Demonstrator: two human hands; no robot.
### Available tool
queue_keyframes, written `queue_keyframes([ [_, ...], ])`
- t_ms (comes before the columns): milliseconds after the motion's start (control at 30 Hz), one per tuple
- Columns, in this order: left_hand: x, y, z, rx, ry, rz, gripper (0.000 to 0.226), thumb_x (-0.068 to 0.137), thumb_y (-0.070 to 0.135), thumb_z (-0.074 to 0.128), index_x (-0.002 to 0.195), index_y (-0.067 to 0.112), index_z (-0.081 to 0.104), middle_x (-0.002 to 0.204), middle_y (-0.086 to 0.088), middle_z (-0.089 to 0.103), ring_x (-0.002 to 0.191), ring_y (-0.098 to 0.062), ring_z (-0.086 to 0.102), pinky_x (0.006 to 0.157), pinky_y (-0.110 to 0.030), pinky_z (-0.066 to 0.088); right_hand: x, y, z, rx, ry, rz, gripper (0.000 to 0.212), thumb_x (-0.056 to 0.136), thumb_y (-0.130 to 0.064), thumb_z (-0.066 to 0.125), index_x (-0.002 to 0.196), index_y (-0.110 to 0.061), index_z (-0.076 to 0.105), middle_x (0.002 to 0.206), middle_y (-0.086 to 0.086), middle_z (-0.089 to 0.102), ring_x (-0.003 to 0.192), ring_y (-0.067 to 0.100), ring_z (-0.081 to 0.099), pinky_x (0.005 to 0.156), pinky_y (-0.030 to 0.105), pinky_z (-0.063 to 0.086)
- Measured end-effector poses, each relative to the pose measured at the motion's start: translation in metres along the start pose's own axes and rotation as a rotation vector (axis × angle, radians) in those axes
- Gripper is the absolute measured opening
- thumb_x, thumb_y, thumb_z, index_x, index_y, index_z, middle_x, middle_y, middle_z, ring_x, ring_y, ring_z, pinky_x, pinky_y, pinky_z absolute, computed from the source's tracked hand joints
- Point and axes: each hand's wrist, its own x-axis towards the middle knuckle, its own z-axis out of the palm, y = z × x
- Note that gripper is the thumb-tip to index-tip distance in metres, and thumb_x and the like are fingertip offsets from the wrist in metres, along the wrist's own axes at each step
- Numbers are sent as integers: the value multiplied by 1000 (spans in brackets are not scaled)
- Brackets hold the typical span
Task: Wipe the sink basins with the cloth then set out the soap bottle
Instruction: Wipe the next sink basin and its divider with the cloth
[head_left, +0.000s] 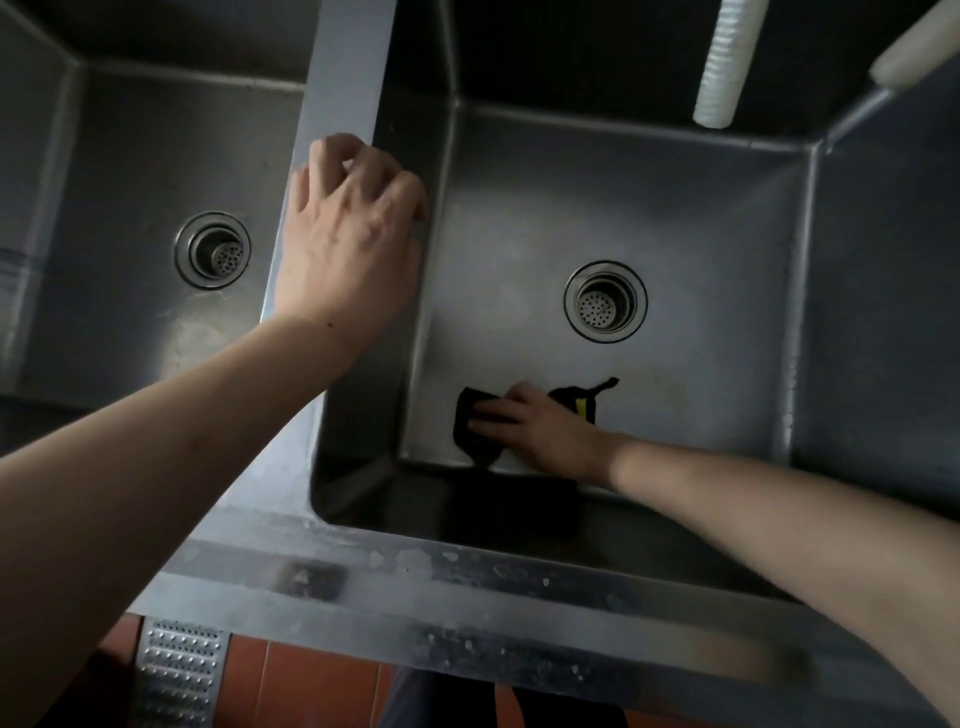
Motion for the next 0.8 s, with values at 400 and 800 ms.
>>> queue_keyframes([
  [400, 5, -1, 3, 9, -8, -34, 17, 81, 15, 53, 96, 14, 63, 115, -3, 60, 121, -34, 42, 95, -41, 33, 76, 84, -52, -160, 205, 243, 43, 97, -17, 63, 139, -23, 64, 127, 20, 62, 99, 42, 58, 84, 45, 51],
  [800, 6, 0, 3, -12, -29, -61, 13, 83, 17, 57, 94, 16, 64, 114, 0, 60, 120, -32, 39, 98, -40, 31, 105, 126, -80, -182, 506, 1011, 52, 102, -28, 53, 151, -10, 47, 149, 28, 45, 121, 49, 47, 108, 50, 38],
])
